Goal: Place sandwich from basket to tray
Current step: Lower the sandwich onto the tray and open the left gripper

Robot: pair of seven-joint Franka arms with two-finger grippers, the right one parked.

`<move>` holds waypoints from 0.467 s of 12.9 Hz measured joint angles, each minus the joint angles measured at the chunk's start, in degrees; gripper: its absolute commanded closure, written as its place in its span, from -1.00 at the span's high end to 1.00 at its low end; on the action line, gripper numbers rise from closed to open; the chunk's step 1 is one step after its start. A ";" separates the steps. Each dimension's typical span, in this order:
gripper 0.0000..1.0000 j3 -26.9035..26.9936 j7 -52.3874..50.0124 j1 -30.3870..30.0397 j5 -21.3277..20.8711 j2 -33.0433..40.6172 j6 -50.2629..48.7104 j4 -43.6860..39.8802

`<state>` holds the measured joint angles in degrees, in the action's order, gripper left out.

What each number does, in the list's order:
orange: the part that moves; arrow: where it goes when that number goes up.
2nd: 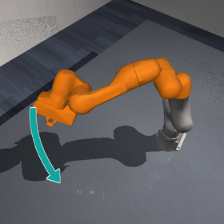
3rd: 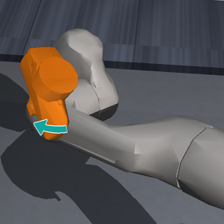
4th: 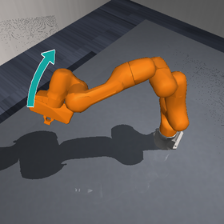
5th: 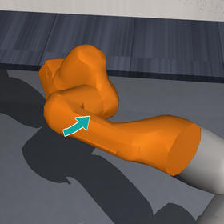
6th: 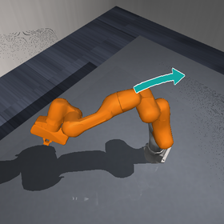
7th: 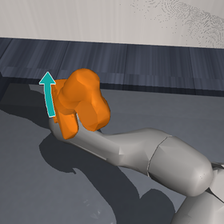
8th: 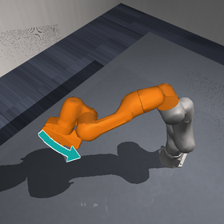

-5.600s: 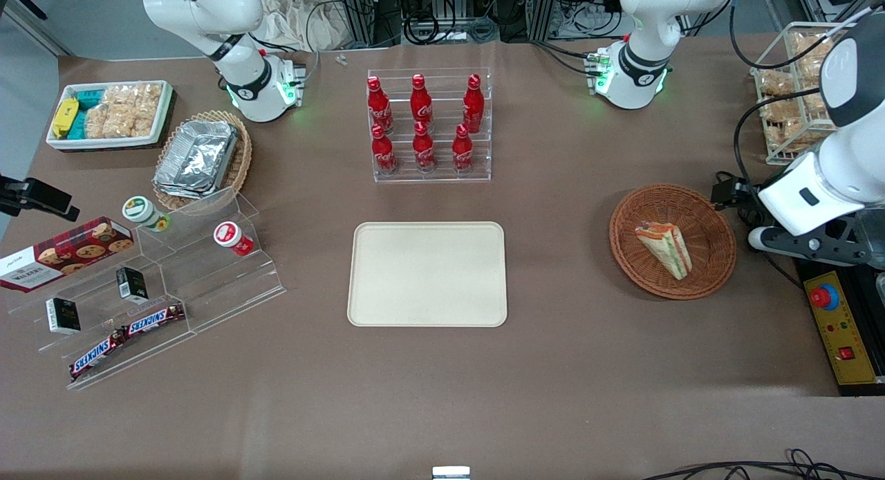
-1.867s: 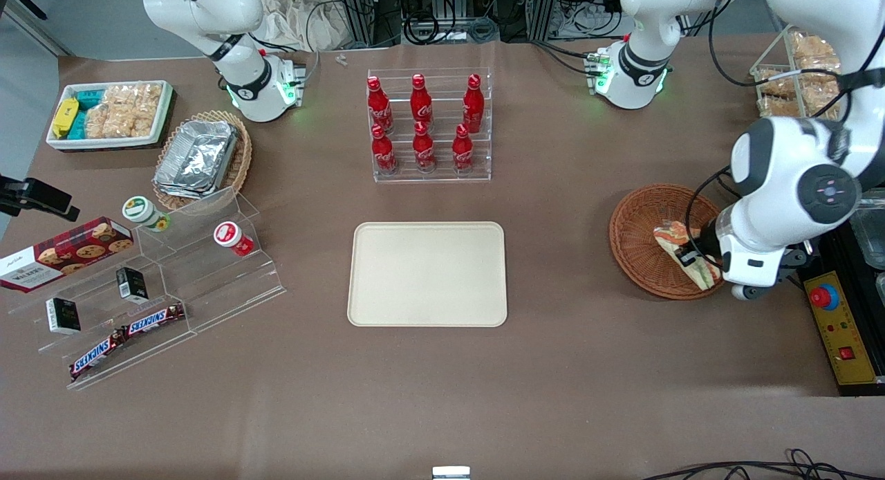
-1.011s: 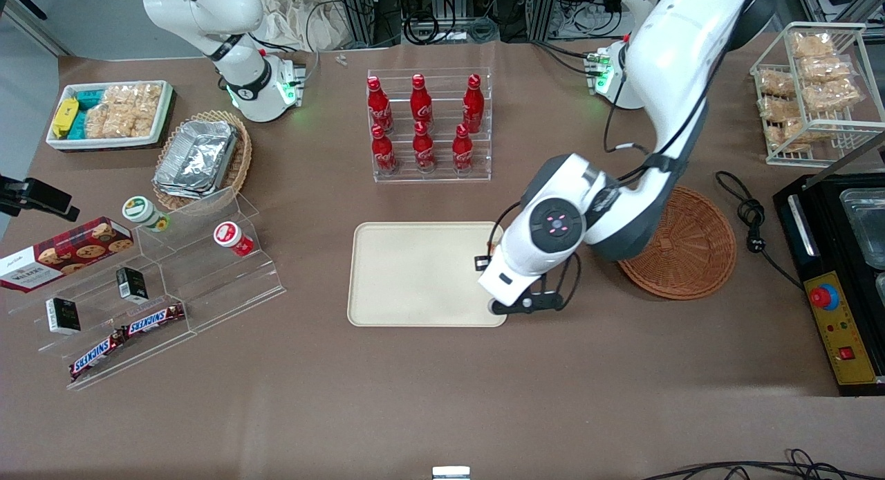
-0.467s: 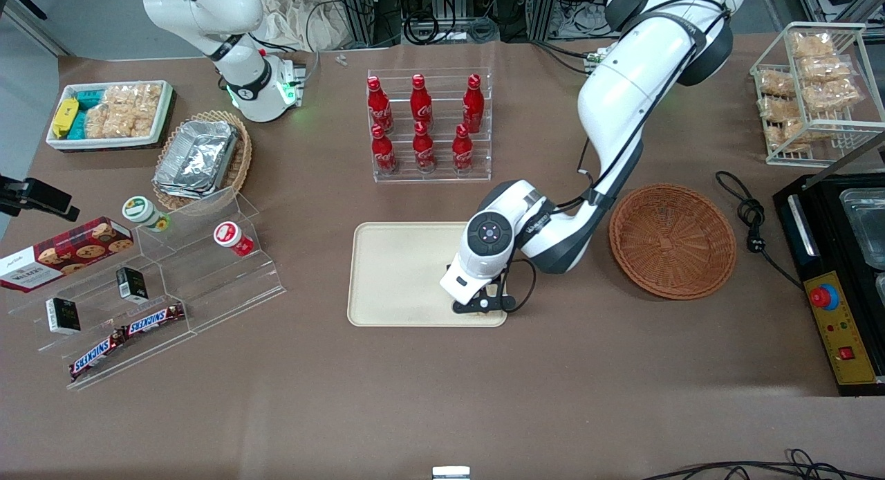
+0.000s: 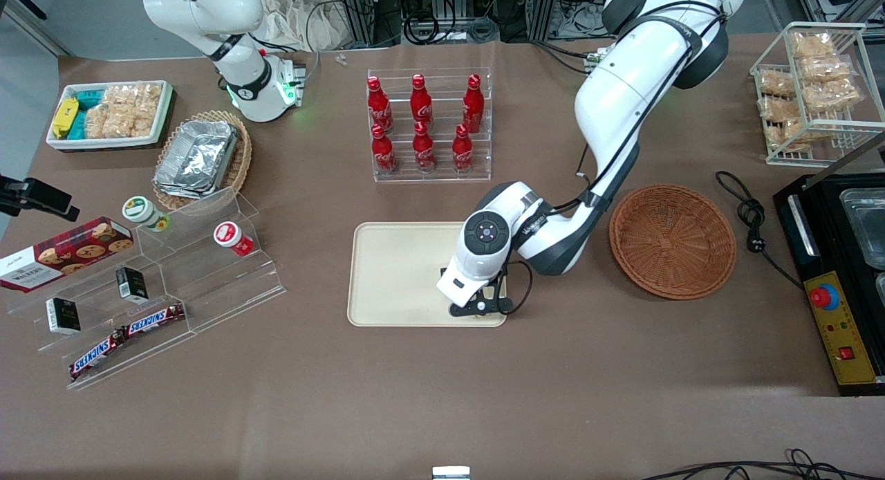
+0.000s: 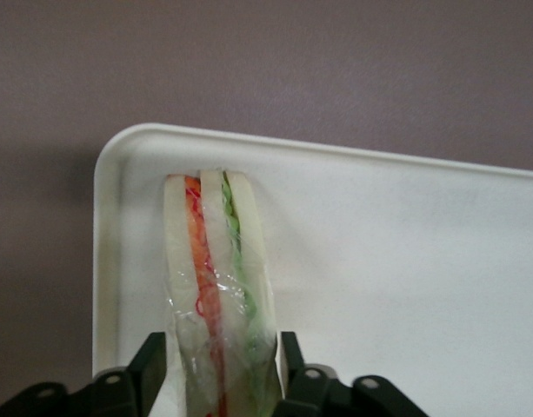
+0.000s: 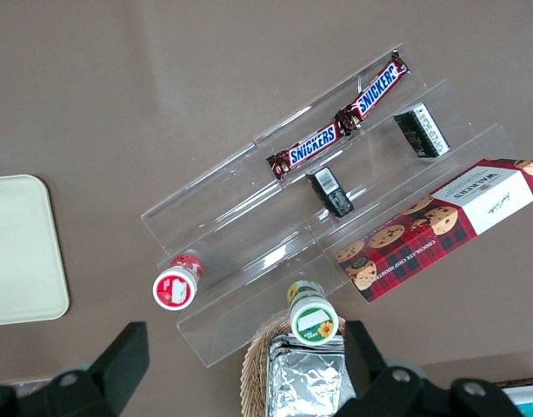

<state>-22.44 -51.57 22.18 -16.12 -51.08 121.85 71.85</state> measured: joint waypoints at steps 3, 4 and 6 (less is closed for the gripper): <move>1.00 0.25 -0.19 -2.86 -0.03 4.50 -8.03 -1.75; 1.00 0.22 -0.19 -4.60 0.00 6.87 -11.37 -1.81; 1.00 0.04 0.09 -8.42 0.55 11.95 -14.52 -0.16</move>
<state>-22.40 -51.48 13.76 -15.57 -39.13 107.34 71.68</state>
